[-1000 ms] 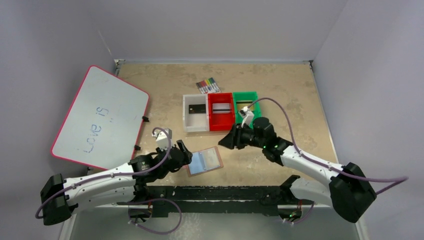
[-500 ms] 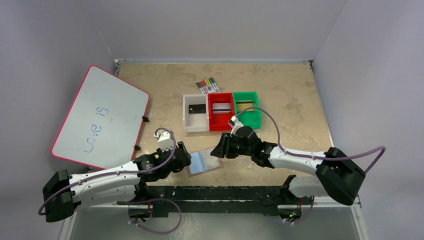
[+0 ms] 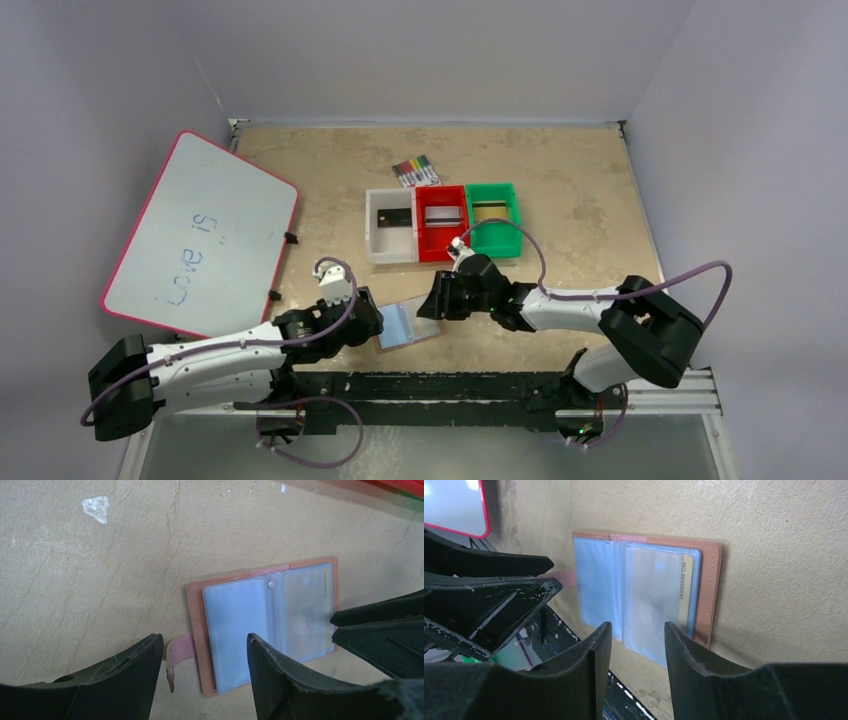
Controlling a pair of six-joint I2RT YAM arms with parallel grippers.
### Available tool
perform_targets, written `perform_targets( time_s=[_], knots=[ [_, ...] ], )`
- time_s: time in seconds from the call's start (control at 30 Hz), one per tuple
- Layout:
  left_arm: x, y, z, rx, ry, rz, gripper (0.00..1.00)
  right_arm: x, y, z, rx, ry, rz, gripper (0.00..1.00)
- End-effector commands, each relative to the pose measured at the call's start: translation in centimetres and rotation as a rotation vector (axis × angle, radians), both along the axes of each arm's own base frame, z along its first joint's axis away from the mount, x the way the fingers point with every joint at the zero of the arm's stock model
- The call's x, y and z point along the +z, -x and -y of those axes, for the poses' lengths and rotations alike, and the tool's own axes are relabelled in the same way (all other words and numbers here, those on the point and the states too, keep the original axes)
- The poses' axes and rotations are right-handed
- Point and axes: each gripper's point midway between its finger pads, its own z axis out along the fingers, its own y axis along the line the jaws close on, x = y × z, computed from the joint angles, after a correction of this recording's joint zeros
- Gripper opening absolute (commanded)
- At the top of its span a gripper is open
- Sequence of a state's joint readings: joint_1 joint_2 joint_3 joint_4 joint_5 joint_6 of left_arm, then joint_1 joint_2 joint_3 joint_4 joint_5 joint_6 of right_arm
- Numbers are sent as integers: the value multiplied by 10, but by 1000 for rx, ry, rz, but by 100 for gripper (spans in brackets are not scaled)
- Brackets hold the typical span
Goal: Take the credit cards out of the card holder
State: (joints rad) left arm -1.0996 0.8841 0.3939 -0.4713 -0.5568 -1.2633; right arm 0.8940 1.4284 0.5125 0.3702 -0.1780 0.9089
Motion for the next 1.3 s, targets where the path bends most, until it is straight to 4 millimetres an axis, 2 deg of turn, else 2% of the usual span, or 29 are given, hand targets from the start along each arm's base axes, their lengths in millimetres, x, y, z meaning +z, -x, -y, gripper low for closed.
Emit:
perform_targets(
  time_s=[0.0, 0.3, 0.43, 0.57, 0.73, 0.87, 1.03, 1.13, 1.27],
  knots=[
    [2, -4, 5, -3, 11, 9, 61, 13, -8, -15, 7, -39, 25, 46],
    [-3, -4, 8, -12, 5, 3, 52, -12, -6, -7, -34, 93, -13, 44],
    [-6, -3, 12, -24, 8, -6, 46, -17, -2, -12, -11, 94, -26, 44],
    [-8, -4, 13, -26, -2, -7, 38, -10, -1, -24, 22, 66, -17, 44],
    [-6, -5, 9, -12, -18, 0, 33, 8, -14, -13, -41, 122, 43, 45],
    [-3, -7, 5, 5, -19, 14, 32, 15, -18, -3, -73, 158, 64, 46],
    [-2, -7, 5, 4, -12, 19, 33, 6, -13, -4, -49, 167, 46, 47],
    [-2, -7, 6, -5, -6, 19, 43, -5, -9, -5, -46, 175, 19, 46],
    [-2, -5, 8, -18, 2, 18, 50, -14, -8, -3, -49, 217, 14, 46]
  ],
)
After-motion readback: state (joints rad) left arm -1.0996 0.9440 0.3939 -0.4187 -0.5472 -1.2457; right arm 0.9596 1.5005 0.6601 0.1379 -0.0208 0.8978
